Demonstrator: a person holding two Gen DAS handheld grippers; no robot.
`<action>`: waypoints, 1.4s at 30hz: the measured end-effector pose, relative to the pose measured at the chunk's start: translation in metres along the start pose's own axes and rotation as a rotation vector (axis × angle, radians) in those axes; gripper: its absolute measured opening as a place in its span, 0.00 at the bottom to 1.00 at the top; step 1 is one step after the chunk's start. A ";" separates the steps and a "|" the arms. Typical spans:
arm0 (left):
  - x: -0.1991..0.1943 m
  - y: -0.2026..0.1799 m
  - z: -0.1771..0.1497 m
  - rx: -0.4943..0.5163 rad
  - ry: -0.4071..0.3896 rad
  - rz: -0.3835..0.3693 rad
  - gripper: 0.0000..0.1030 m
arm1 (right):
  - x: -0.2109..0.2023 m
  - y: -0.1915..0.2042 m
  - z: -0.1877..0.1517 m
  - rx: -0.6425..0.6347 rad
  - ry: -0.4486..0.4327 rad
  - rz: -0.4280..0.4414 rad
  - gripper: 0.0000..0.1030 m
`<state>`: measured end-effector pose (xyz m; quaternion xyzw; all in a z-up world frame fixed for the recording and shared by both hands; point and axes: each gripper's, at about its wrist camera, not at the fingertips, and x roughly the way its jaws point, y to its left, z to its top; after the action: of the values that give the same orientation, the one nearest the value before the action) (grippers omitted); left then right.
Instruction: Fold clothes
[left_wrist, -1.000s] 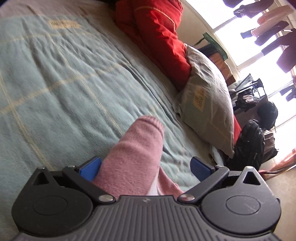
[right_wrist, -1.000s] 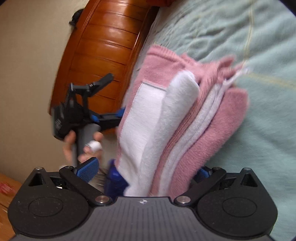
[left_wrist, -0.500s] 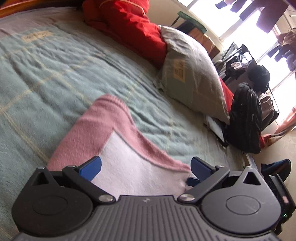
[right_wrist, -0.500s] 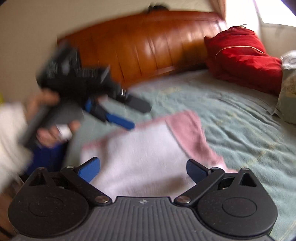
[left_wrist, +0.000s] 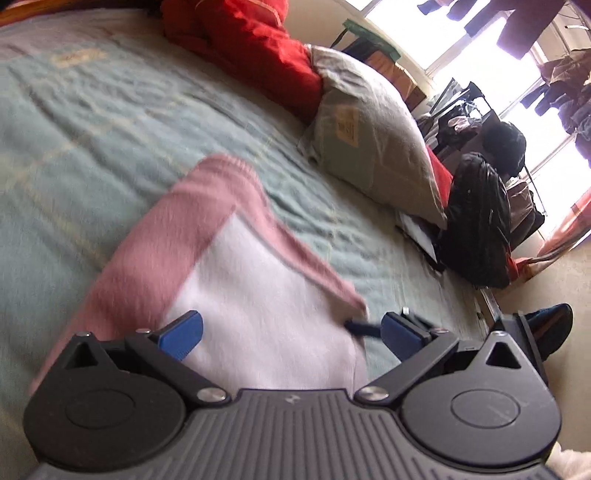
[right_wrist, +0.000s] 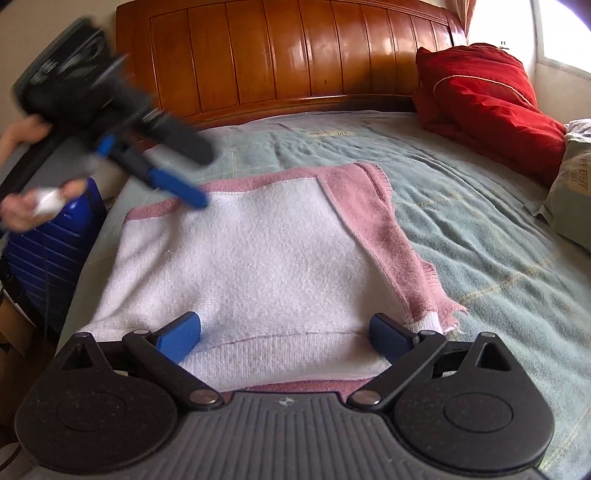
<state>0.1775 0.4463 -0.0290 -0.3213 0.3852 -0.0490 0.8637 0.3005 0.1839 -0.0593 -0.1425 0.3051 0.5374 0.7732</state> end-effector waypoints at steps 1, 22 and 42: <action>-0.004 0.005 -0.008 -0.017 0.004 0.002 0.99 | 0.000 0.000 0.000 -0.001 0.001 -0.001 0.98; 0.026 -0.006 0.011 0.030 -0.044 0.057 0.99 | 0.007 -0.041 0.014 0.065 -0.014 -0.035 0.98; -0.048 -0.046 -0.064 0.246 -0.139 0.448 0.99 | -0.007 0.039 0.039 -0.141 -0.007 0.042 0.97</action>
<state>0.1067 0.3925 -0.0032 -0.1233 0.3776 0.1190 0.9100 0.2754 0.2150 -0.0204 -0.1883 0.2669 0.5742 0.7507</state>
